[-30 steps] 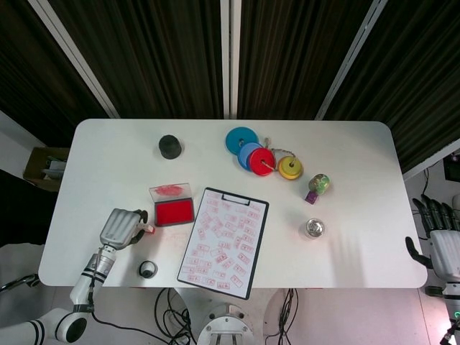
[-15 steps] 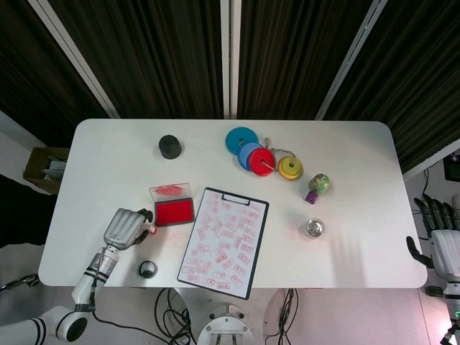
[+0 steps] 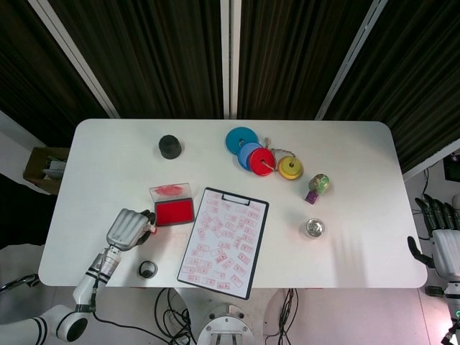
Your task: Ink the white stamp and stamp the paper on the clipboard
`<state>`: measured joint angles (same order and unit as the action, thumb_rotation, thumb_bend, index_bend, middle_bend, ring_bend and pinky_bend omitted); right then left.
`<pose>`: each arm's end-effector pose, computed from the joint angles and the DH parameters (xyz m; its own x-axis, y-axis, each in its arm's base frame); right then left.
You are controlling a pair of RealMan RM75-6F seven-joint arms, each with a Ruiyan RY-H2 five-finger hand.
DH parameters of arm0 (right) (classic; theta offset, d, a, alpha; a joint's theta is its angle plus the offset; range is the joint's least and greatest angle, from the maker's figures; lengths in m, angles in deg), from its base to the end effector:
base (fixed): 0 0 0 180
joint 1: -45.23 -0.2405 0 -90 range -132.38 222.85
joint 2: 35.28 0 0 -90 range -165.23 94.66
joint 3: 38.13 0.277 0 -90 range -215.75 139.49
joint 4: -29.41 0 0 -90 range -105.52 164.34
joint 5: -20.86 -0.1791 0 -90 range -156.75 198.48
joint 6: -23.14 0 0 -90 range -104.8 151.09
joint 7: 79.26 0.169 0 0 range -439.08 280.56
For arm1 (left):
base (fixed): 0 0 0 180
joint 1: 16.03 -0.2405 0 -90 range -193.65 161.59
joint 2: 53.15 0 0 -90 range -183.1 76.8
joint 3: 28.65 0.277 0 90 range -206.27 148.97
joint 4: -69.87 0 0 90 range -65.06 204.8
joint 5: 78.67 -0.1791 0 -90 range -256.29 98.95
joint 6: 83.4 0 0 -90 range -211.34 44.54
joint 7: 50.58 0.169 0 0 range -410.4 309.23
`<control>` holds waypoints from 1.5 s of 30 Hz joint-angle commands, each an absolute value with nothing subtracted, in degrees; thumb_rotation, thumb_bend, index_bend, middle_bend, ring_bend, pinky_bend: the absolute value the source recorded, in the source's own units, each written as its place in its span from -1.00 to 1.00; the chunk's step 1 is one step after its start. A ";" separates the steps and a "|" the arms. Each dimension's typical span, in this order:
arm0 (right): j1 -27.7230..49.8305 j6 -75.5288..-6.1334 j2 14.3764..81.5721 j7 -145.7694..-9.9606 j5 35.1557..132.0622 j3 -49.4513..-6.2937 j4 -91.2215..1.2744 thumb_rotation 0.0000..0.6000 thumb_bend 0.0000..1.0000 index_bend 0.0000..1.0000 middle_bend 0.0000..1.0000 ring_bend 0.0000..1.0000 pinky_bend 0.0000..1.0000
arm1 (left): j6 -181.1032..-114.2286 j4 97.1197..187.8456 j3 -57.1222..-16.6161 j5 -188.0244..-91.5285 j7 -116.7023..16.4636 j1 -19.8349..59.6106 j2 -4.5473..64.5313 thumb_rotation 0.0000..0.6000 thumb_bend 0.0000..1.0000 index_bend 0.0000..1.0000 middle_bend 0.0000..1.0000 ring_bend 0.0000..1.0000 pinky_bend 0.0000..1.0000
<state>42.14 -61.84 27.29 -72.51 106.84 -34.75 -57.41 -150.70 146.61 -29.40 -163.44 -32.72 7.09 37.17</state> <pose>-0.3399 -0.1976 0.2163 0.3994 0.0019 0.9168 -0.9165 0.0267 0.3992 -0.2556 0.2813 0.0061 0.5751 0.1713 0.8000 0.7913 -0.3646 -0.4908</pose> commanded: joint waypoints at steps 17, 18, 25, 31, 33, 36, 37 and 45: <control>42.19 -61.40 27.35 -72.49 106.48 -34.83 -57.23 1.00 -0.36 -1.00 -1.00 -1.00 -1.00 | -150.24 146.11 -29.83 -162.18 -33.81 7.45 37.51 1.00 -0.29 0.17 0.19 0.86 0.95; 42.19 -61.38 27.34 -72.47 106.45 -34.81 -57.23 1.00 -0.36 -1.00 -1.00 -1.00 -1.00 | -150.27 146.28 -29.98 -162.03 -34.09 7.47 37.44 1.00 -0.29 0.18 0.20 0.86 0.95; 42.16 -61.34 27.36 -72.36 106.51 -34.81 -57.12 1.00 -0.36 -1.00 -1.00 -1.00 -1.00 | -150.26 148.99 -31.70 -160.64 -39.08 7.65 35.58 1.00 -0.21 0.26 0.27 0.92 1.00; 42.10 -61.18 27.45 -72.32 106.52 -34.85 -56.92 1.00 -0.36 -1.00 -1.00 -1.00 -1.00 | -150.23 151.66 -33.16 -161.30 -45.13 8.69 33.52 1.00 -0.18 0.32 0.33 0.96 1.00; 42.06 -61.06 27.57 -72.40 106.57 -34.92 -56.90 1.00 -0.36 -1.00 -1.00 -1.00 -1.00 | -149.66 151.99 -33.55 -161.90 -46.52 9.62 33.52 1.00 -0.18 0.32 0.34 0.97 1.00; 42.02 -60.96 27.72 -72.62 106.74 -35.06 -56.95 1.00 -0.36 -1.00 -1.00 -1.00 -1.00 | -148.10 151.32 -34.40 -161.97 -47.29 11.41 34.59 1.00 -0.18 0.33 0.34 0.98 1.00; 42.03 -60.97 27.75 -72.67 106.76 -35.08 -56.97 1.00 -0.36 -1.00 -1.00 -1.00 -1.00 | -147.57 150.96 -34.67 -161.71 -47.51 11.88 35.00 1.00 -0.18 0.33 0.34 0.98 1.00; 42.46 -61.68 27.06 -72.57 106.42 -34.86 -57.18 1.00 -0.36 -1.00 -1.00 -1.00 -1.00 | -142.20 146.42 -37.40 -158.31 -47.49 16.61 39.67 1.00 -0.17 0.33 0.35 0.99 1.00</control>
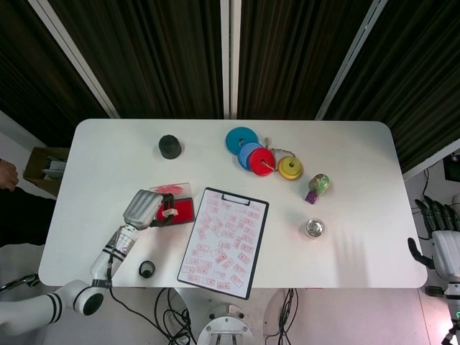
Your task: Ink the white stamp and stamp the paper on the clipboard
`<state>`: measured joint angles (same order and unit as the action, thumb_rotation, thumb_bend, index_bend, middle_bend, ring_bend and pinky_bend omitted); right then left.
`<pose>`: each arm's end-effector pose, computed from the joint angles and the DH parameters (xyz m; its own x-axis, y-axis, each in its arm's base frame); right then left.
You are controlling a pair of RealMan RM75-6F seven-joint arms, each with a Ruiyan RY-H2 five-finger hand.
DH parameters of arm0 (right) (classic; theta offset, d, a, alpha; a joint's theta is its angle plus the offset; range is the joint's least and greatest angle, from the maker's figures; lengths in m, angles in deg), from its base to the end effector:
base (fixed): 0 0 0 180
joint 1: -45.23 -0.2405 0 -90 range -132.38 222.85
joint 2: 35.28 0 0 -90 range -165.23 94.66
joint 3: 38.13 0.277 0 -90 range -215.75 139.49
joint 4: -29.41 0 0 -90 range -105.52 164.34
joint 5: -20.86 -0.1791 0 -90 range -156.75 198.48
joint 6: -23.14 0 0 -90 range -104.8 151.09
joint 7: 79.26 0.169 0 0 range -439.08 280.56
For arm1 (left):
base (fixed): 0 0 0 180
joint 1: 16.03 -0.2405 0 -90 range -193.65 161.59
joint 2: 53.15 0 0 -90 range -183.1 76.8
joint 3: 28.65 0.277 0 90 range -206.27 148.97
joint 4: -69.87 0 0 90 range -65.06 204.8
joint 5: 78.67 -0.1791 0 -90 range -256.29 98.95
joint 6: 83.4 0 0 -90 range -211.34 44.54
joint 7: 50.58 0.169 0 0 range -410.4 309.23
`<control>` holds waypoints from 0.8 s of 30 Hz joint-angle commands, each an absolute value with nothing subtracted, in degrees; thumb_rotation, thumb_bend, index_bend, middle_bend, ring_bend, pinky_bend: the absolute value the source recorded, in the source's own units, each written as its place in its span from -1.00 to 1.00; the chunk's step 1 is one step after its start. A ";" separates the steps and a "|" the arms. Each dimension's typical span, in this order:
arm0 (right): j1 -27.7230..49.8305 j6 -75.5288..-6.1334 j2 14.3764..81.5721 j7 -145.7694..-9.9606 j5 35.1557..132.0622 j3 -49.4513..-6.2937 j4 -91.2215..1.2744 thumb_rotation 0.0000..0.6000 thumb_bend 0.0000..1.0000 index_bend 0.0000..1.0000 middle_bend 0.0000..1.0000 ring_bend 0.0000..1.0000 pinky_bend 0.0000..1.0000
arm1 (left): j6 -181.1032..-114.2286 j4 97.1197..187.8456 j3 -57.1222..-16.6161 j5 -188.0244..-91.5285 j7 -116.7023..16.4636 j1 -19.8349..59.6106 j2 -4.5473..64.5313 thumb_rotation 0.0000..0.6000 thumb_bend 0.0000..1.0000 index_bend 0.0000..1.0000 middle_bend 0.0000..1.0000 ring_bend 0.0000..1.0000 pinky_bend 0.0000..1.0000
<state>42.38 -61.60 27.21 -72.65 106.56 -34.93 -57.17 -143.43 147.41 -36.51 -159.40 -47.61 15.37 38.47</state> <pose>-0.3428 -0.1956 0.2166 0.4063 -0.0063 0.9137 -0.9130 0.0364 0.4063 -0.2064 0.3341 0.0004 0.3107 0.2551 0.9156 0.9102 -0.3573 -0.2093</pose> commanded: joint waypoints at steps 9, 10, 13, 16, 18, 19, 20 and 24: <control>42.36 -61.35 26.87 -72.16 106.32 -34.80 -57.10 1.00 -0.36 -1.00 -1.00 -1.00 -1.00 | -137.18 144.76 -38.26 -153.52 -44.83 19.26 40.24 1.00 -0.17 0.35 0.37 1.00 1.00; 42.34 -61.30 26.88 -72.09 106.23 -34.76 -57.03 1.00 -0.36 -1.00 -1.00 -1.00 -1.00 | -136.61 144.65 -38.10 -152.93 -44.70 19.34 40.13 1.00 -0.17 0.36 0.38 1.00 1.00; 42.22 -60.98 26.91 -72.02 106.15 -34.77 -56.78 1.00 -0.36 -1.00 -1.00 -1.00 -1.00 | -135.92 144.13 -37.90 -151.70 -44.44 19.43 40.18 1.00 -0.15 0.36 0.39 1.00 1.00; 42.07 -60.74 27.00 -72.07 106.51 -34.96 -56.56 1.00 -0.36 -1.00 -1.00 -1.00 -1.00 | -135.30 143.74 -37.89 -150.70 -44.51 19.67 40.40 1.00 -0.14 0.37 0.39 1.00 1.00; 42.02 -60.67 27.11 -72.16 106.56 -34.99 -56.57 1.00 -0.36 -1.00 -1.00 -1.00 -1.00 | -134.96 143.47 -37.80 -150.25 -44.42 19.88 40.58 1.00 -0.14 0.37 0.39 1.00 1.00; 42.00 -60.66 27.13 -72.21 106.54 -34.98 -56.60 1.00 -0.36 -1.00 -1.00 -1.00 -1.00 | -134.85 143.32 -37.76 -150.13 -44.40 19.97 40.68 1.00 -0.14 0.37 0.39 1.00 1.00; 42.00 -60.66 27.16 -72.26 106.52 -34.97 -56.61 1.00 -0.36 -1.00 -1.00 -1.00 -1.00 | -134.75 143.19 -37.70 -150.03 -44.41 20.05 40.77 1.00 -0.14 0.37 0.39 1.00 1.00; 41.98 -60.55 27.22 -72.36 106.33 -34.93 -56.61 1.00 -0.36 -1.00 -1.00 -1.00 -1.00 | -134.79 142.54 -37.47 -149.90 -44.84 20.18 41.18 1.00 -0.14 0.38 0.40 1.00 1.00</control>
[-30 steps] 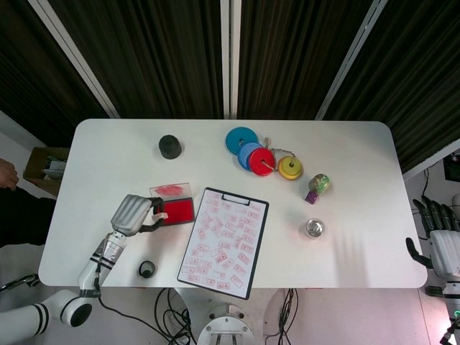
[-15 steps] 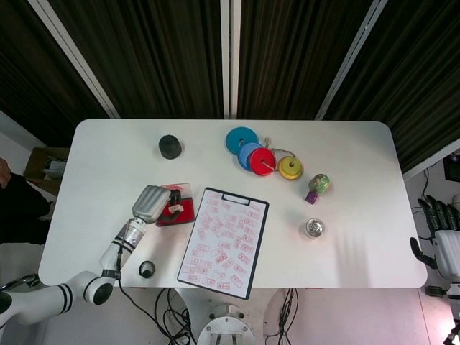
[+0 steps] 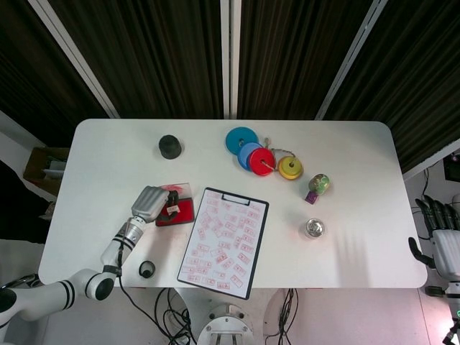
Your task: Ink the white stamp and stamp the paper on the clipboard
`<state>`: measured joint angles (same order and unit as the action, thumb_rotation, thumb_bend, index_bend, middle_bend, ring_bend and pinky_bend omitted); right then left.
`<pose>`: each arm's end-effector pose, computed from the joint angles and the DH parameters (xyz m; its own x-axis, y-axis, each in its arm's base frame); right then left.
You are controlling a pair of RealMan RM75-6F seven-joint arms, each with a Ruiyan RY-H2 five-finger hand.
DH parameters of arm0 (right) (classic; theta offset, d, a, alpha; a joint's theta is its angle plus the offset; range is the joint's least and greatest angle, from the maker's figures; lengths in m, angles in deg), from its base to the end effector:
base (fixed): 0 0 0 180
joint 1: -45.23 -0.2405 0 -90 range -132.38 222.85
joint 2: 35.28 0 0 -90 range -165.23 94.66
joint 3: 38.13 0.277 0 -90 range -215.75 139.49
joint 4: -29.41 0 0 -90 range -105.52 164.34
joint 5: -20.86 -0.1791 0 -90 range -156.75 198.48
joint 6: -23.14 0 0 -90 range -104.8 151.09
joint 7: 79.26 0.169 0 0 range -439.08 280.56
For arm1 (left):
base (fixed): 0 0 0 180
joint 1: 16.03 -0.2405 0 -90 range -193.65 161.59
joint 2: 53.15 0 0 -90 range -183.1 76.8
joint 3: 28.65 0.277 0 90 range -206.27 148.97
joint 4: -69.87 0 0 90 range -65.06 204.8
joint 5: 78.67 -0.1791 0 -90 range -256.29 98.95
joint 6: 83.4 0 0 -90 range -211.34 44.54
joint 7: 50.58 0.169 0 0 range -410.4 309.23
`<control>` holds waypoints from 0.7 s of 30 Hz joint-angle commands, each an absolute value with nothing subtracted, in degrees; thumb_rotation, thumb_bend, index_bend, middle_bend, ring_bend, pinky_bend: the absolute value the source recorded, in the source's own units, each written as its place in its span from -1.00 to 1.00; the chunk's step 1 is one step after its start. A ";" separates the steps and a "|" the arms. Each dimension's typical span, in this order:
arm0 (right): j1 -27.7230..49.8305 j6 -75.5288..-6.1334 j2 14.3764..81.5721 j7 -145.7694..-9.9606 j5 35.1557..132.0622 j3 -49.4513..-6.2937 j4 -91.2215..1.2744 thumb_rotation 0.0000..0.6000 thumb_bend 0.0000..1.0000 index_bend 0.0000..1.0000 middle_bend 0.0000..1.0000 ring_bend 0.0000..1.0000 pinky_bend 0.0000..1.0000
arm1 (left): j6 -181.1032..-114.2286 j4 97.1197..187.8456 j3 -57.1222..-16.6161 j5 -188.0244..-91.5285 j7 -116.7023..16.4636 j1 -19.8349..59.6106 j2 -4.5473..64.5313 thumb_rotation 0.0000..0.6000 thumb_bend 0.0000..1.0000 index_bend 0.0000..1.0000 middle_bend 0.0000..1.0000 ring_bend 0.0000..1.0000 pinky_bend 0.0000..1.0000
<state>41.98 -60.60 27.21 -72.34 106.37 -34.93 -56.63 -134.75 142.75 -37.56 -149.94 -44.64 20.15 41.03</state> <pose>-0.3449 -0.1980 0.2154 0.4091 -0.0197 0.9123 -0.9116 0.0362 0.4095 -0.2125 0.3582 -0.0252 0.3473 0.3585 0.8665 0.9237 -0.2903 -0.2501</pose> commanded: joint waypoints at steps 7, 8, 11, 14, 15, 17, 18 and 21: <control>42.03 -60.48 27.30 -72.25 106.20 -34.96 -56.38 1.00 -0.36 -1.00 -1.00 -1.00 -1.00 | -134.96 141.28 -36.85 -149.91 -45.71 20.11 41.72 1.00 -0.13 0.40 0.42 1.00 1.00; 42.04 -60.50 27.31 -72.20 106.20 -34.96 -56.36 1.00 -0.36 -1.00 -1.00 -1.00 -1.00 | -135.03 141.27 -36.82 -149.94 -45.77 20.11 41.71 1.00 -0.13 0.40 0.42 1.00 1.00; 42.08 -60.63 27.32 -72.06 106.25 -34.95 -56.30 1.00 -0.36 -1.00 -1.00 -1.00 -1.00 | -135.41 141.55 -36.76 -150.12 -45.82 20.11 41.56 1.00 -0.13 0.40 0.42 1.00 1.00; 42.14 -60.77 27.34 -71.91 106.37 -34.99 -56.23 1.00 -0.36 -1.00 -1.00 -1.00 -1.00 | -135.71 142.20 -36.85 -150.14 -45.78 20.17 41.29 1.00 -0.13 0.41 0.43 1.00 1.00; 42.17 -60.83 27.35 -71.83 106.42 -35.00 -56.19 1.00 -0.36 -1.00 -1.00 -1.00 -1.00 | -135.86 142.75 -36.93 -150.15 -45.83 20.19 41.04 1.00 -0.13 0.41 0.43 1.00 1.00; 42.25 -61.00 27.34 -71.61 106.47 -35.00 -56.15 1.00 -0.36 -1.00 -1.00 -1.00 -1.00 | -136.50 144.37 -37.29 -150.28 -46.15 20.09 40.26 1.00 -0.13 0.40 0.43 1.00 1.00; 42.30 -61.12 27.33 -71.47 106.48 -34.98 -56.08 1.00 -0.36 -1.00 -1.00 -1.00 -1.00 | -136.95 145.65 -37.53 -150.43 -46.42 20.00 39.59 1.00 -0.13 0.40 0.43 1.00 1.00; 42.36 -61.25 27.25 -71.01 106.41 -34.89 -55.76 1.00 -0.36 -1.00 -1.00 -1.00 -1.00 | -138.63 152.28 -38.02 -151.55 -46.55 19.54 35.62 1.00 -0.13 0.41 0.43 1.00 1.00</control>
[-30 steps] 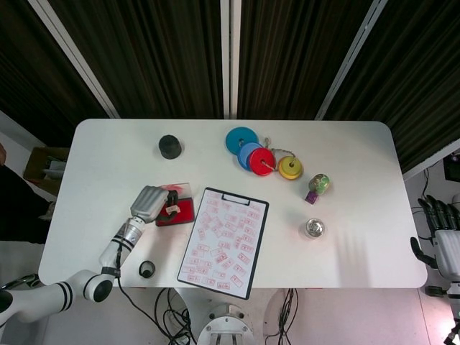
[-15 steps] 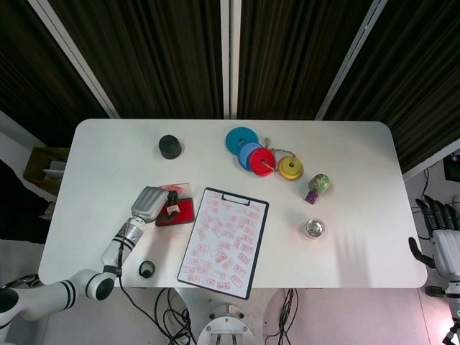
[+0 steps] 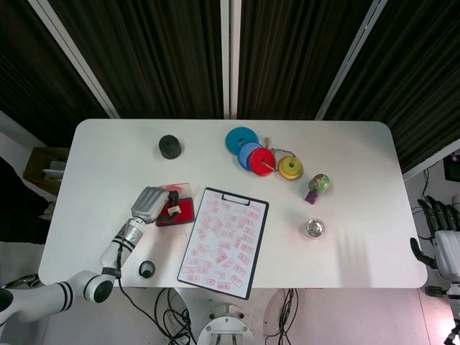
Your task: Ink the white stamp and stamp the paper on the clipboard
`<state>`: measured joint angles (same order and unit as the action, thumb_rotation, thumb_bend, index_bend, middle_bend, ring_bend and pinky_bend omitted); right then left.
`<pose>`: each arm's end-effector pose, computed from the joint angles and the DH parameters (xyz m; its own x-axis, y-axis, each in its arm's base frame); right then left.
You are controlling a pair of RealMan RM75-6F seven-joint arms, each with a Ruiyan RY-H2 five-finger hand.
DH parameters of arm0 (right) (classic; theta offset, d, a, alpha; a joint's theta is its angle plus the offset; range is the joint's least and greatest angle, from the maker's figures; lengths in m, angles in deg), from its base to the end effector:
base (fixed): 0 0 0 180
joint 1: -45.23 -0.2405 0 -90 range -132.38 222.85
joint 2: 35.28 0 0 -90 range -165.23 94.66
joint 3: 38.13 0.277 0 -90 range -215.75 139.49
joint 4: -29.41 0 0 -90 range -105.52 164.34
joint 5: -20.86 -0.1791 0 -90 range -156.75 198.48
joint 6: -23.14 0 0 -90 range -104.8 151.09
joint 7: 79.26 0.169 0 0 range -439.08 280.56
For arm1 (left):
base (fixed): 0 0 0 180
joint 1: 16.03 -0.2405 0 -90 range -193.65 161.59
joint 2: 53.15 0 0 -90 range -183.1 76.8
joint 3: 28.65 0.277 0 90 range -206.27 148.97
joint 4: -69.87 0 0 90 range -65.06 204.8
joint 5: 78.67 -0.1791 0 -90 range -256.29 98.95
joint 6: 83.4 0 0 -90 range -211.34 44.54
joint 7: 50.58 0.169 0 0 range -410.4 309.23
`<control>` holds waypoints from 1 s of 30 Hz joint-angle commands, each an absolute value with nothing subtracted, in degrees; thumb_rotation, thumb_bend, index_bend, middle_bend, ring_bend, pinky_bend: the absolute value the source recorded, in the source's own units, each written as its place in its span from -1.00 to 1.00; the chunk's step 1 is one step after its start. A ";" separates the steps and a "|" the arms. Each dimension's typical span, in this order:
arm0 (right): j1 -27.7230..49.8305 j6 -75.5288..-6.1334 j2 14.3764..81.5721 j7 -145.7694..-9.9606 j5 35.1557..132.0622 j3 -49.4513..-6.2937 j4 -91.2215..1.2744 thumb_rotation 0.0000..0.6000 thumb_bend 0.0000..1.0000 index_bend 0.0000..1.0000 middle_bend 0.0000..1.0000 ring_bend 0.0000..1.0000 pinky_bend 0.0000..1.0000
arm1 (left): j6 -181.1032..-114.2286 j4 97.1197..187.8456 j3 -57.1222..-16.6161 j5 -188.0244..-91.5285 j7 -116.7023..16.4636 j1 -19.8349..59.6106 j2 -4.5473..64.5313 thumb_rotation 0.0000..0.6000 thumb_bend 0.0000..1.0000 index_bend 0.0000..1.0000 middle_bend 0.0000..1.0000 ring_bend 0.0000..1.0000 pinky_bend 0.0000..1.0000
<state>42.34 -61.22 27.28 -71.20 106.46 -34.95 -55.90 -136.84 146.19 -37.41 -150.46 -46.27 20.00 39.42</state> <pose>-0.3470 -0.1959 0.2178 0.4019 -0.0107 0.9156 -0.9148 0.0403 0.4020 -0.2035 0.3549 -0.0156 0.3008 0.3478 0.8880 0.9338 -0.2965 -0.2002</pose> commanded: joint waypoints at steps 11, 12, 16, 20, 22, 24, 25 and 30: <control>42.04 -60.96 28.01 -70.14 107.28 -35.23 -55.01 1.00 -0.36 -1.00 -1.00 -1.00 -1.00 | -141.49 165.86 -32.22 -157.97 -42.75 17.47 31.53 1.00 -0.14 0.41 0.44 1.00 1.00; 42.10 -61.05 28.00 -70.14 107.31 -35.26 -54.95 1.00 -0.36 -1.00 -1.00 -1.00 -1.00 | -141.60 165.87 -31.45 -158.44 -41.89 17.33 32.51 1.00 -0.14 0.41 0.44 1.00 1.00; 42.29 -61.15 27.91 -69.87 106.92 -35.18 -54.71 1.00 -0.36 -1.00 -1.00 -1.00 -1.00 | -142.02 164.38 -29.76 -159.37 -38.14 17.12 36.57 1.00 -0.14 0.41 0.44 1.00 1.00; 42.42 -61.19 27.72 -69.63 106.91 -35.26 -54.54 1.00 -0.36 -1.00 -1.00 -1.00 -1.00 | -142.09 162.46 -29.70 -159.08 -36.00 17.27 40.28 1.00 -0.14 0.41 0.44 1.00 1.00; 42.46 -61.28 27.59 -69.45 106.89 -35.22 -54.53 1.00 -0.36 -1.00 -1.00 -1.00 -1.00 | -141.84 161.87 -29.99 -158.77 -35.02 17.60 41.66 1.00 -0.14 0.41 0.44 1.00 1.00; 42.48 -61.28 27.49 -69.14 106.80 -35.16 -54.43 1.00 -0.36 -1.00 -1.00 -1.00 -1.00 | -141.38 161.20 -30.43 -158.39 -33.86 18.14 42.70 1.00 -0.14 0.41 0.44 1.00 1.00; 42.47 -61.22 27.47 -69.03 106.79 -35.16 -54.36 1.00 -0.36 -1.00 -1.00 -1.00 -1.00 | -141.21 160.81 -30.70 -158.15 -33.39 18.37 43.12 1.00 -0.14 0.41 0.44 1.00 1.00; 42.54 -61.27 27.34 -68.56 106.91 -35.25 -54.11 1.00 -0.36 -1.00 -1.00 -1.00 -1.00 | -139.26 158.58 -32.74 -155.28 -32.39 19.87 44.91 1.00 -0.14 0.41 0.44 1.00 1.00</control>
